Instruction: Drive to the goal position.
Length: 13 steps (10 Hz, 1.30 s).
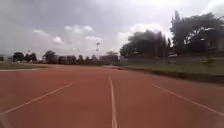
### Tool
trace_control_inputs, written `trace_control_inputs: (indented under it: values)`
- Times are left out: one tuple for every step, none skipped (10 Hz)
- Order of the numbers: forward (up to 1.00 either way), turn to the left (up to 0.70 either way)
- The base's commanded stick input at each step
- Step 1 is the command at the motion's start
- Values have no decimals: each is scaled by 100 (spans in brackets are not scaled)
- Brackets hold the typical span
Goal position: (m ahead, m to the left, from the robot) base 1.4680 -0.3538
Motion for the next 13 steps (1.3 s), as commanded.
trace_control_inputs:
  values:
    - [45, 0]
    - [45, 0]
    - [45, 0]
    - [45, 0]
    - [45, 0]
    - [45, 0]
    - [45, 0]
    - [45, 0]
    - [45, 0]
    - [45, 0]
    - [45, 0]
    - [45, 0]
    - [45, 0]
